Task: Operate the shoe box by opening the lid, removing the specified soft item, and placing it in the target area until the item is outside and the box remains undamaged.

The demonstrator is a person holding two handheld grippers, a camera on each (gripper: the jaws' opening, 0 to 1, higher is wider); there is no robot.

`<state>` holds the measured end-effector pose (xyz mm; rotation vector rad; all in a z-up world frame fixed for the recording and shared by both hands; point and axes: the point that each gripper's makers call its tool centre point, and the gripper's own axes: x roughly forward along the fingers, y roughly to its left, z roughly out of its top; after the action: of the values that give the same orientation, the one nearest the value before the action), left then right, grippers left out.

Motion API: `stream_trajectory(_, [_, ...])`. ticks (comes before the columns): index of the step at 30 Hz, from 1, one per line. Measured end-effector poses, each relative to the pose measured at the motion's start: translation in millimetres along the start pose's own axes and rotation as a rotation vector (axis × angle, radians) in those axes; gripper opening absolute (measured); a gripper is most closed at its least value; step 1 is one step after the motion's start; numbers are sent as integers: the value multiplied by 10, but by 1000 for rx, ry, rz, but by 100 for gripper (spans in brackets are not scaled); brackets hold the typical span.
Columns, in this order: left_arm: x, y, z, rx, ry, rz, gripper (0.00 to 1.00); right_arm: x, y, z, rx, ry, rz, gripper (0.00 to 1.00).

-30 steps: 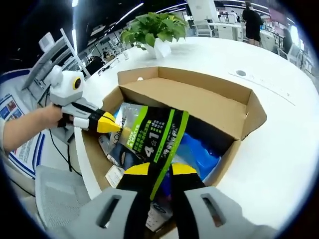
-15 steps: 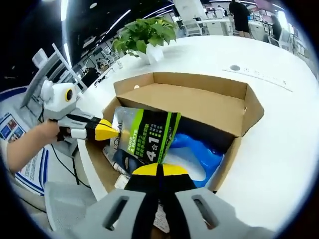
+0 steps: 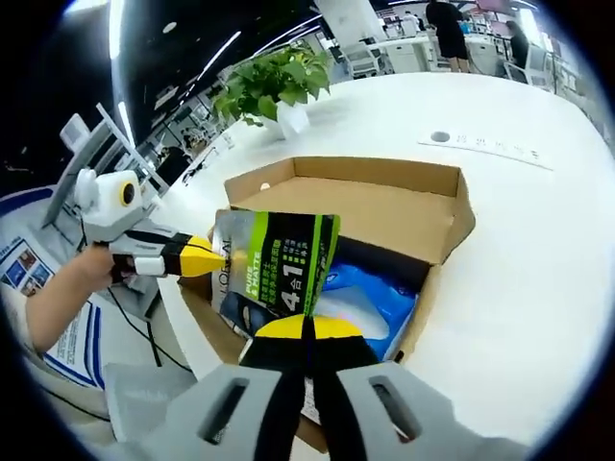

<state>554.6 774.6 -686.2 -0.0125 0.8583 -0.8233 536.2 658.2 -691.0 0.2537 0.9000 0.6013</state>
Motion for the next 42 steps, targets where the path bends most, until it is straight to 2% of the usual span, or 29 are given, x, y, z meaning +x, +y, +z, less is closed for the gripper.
stream_trajectory(7, [69,-234,124,34,7,-15,0,-242,-108,12,16,-11,-15,0])
stream_trajectory(11, [154,-333,174,44,13,-31,0,-395,-213,-5,33,-13,-25,0])
stream_trajectory(21, [396,-718,277,78,24,-64,0,-714,-518,-95,69,0,-62,0])
stream_trajectory(35, [700,-1126,358,123,36,-118,0,-1019,-915,-184,79,23,-121,0])
stream_trajectory(42, [888,-1313,424,159,65,-148,0,-1170,-1140,-239,91,34,-159,0])
